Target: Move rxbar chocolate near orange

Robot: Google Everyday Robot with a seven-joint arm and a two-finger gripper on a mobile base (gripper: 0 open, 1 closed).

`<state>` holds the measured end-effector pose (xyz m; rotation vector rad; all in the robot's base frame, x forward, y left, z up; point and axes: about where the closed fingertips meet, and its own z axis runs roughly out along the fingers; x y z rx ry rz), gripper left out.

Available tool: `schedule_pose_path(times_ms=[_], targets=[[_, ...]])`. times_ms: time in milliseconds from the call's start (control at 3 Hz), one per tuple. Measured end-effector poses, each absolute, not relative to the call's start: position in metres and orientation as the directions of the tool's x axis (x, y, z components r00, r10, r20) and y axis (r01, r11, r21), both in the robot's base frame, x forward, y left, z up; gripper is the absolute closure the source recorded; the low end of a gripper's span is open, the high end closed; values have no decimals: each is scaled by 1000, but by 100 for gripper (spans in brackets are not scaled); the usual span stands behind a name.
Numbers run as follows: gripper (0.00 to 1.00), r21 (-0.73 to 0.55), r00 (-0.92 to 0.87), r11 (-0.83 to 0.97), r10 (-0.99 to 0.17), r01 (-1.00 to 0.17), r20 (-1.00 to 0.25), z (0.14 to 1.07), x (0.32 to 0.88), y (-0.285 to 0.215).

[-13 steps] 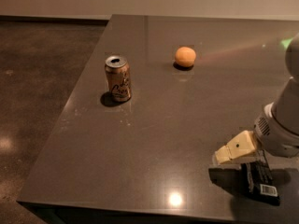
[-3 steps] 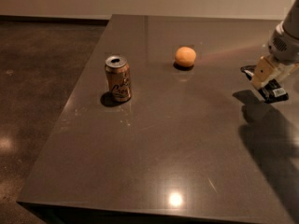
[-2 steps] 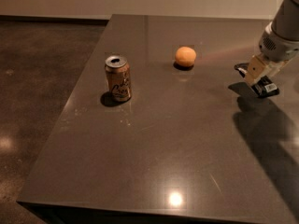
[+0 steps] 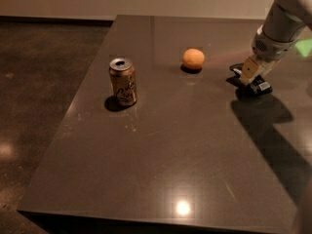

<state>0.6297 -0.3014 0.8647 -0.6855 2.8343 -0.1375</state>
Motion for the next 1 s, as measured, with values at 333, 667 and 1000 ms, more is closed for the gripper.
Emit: schedule_pose_path(times_ms=[333, 667, 1000], targets=[[100, -132, -842, 866, -500, -483, -203, 859, 648, -289], [100, -121, -813, 841, -541, -527, -215, 856, 661, -274], [100, -105, -790, 821, -569, -561, -226, 854, 667, -261]])
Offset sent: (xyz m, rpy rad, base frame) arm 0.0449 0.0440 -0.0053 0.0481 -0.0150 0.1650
